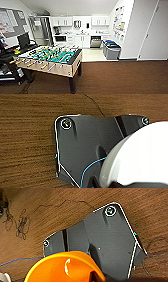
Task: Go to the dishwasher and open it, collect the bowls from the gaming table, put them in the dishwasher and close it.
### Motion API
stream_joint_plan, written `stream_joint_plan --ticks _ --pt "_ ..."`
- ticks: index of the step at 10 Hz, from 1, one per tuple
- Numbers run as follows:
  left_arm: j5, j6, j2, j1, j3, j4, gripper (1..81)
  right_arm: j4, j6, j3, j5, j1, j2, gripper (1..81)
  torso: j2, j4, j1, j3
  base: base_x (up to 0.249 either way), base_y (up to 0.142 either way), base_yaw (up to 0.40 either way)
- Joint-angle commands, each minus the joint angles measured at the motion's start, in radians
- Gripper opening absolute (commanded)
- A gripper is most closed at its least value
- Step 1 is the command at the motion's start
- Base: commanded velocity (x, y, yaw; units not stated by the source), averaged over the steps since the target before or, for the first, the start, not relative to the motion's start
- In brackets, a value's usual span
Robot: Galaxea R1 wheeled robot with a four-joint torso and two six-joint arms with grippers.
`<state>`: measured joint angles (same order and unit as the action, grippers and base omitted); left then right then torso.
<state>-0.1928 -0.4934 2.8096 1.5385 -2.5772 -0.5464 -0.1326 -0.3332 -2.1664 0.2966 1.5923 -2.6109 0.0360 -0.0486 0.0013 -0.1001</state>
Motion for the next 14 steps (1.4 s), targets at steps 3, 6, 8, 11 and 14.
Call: stream_joint_plan --ticks 3,6,8,11,14 --pt "0.029 0.006 -0.013 -0.034 0.0 -0.01 1.0 -0.018 0.002 0.008 -0.034 -0.036 0.026 1.0 0.0 0.0 0.0 0.0 0.134 0.0 0.0" --pt "0.029 0.006 -0.011 -0.034 0.0 -0.01 1.0 -0.018 0.002 0.007 -0.034 -0.034 0.027 1.0 0.0 0.0 0.0 0.0 0.135 -0.052 0.0" --pt "0.029 0.006 -0.011 -0.034 0.0 -0.01 1.0 -0.018 0.002 0.005 -0.034 -0.033 0.027 1.0 0.0 0.0 0.0 0.0 0.134 -0.078 0.0" --pt "0.029 0.006 -0.011 -0.034 0.0 -0.01 1.0 -0.018 0.002 0.002 -0.034 -0.033 0.026 1.0 0.0 0.0 0.0 0.0 0.135 -0.077 0.0" --pt "0.029 0.007 -0.007 -0.034 0.0 -0.01 1.0 -0.018 0.002 0.002 -0.034 -0.031 0.027 1.0 0.0 0.0 0.0 0.0 0.135 -0.077 0.0"
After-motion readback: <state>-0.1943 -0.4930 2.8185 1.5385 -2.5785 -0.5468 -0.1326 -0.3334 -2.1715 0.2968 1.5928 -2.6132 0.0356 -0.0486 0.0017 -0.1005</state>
